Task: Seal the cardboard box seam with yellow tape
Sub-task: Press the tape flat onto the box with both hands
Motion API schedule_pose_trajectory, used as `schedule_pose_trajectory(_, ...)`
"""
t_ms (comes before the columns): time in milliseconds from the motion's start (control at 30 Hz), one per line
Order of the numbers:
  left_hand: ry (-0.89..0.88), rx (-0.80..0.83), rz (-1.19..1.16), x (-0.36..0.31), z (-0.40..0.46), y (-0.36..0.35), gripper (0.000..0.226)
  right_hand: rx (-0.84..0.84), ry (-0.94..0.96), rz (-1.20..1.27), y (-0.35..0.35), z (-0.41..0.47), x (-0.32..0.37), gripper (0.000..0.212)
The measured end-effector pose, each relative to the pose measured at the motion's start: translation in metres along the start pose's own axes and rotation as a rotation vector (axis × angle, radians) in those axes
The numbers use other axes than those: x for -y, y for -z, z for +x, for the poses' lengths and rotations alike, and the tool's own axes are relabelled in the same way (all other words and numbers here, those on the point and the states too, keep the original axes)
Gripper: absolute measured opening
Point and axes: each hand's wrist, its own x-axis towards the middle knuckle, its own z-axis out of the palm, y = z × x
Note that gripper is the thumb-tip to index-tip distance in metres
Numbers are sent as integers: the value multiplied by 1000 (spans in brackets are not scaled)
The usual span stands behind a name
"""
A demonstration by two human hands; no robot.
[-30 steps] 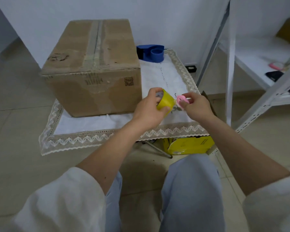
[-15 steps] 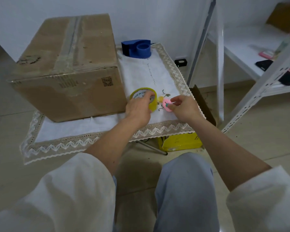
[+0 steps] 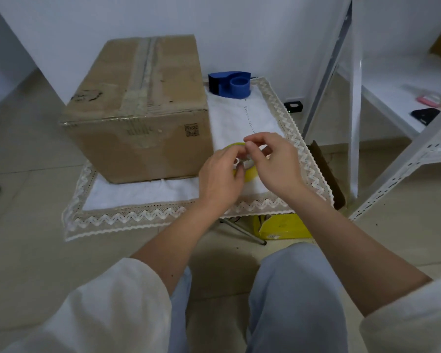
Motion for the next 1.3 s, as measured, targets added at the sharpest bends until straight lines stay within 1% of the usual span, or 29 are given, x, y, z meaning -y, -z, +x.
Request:
schedule_pose_trajectory(100,-23,-156,-26,10,-7,20,23,-3,94,46,-13,-2,24,10)
schedule_pose_trajectory(200,-64,-261,-33,25,-10,42,20,-1,212,35,-28,-3,43,10)
schedule_pose_trajectory(333,-99,-414,-1,47,-11,74,21,-3,396,-54,-45,-2,63,14)
schedule_pose_trajectory(433,-74,-552,42,63,-7,98,24,-29,532,-105,-61,2,76,18)
schedule_pose_trajectory(533,-48,-611,80,81,0,118,27,-67,631,-226,-78,11,86,21)
schedule_pose_trajectory(633,-73,-584,107,99,9,134,31,-169,709,-330,-92,17,96,19)
schedule_pose_trajectory(700,-104,-535,140,108,16,142,33,-258,746,-373,-98,21,102,18)
schedule_pose_trajectory(733,-125,-507,160,112,20,146,33,-269,754,-374,-102,23,105,18)
schedule_pose_trajectory(867,-215,-389,238,127,31,154,30,-162,745,-390,-114,35,104,27)
schedule_pose_trajectory(967,-250,-357,237,135,34,156,29,-91,730,-406,-120,40,101,34)
schedule_pose_trajectory(1100,-256,-331,229,141,34,160,29,-99,749,-443,-124,42,97,36)
schedule_pose_trajectory(1300,-296,-289,275,150,33,159,37,-110,805,-481,-122,43,90,39)
